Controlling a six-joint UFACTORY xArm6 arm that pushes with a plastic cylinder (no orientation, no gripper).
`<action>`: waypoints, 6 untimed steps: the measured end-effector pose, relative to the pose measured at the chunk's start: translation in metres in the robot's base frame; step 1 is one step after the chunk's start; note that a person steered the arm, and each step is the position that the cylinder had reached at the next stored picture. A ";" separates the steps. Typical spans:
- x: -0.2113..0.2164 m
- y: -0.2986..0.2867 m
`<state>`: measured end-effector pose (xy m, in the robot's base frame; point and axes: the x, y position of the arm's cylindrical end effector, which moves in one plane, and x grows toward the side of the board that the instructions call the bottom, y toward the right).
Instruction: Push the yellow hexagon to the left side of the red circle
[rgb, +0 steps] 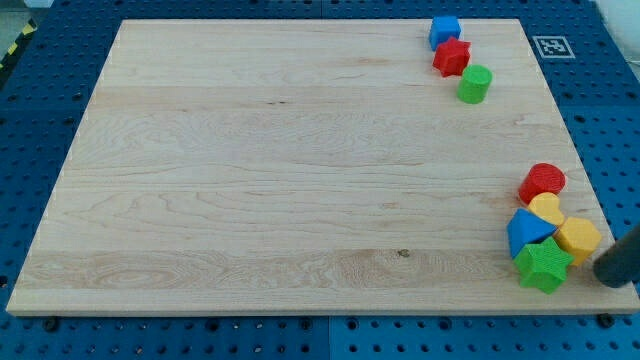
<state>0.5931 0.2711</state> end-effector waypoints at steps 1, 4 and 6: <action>-0.015 -0.017; -0.058 -0.081; -0.046 -0.059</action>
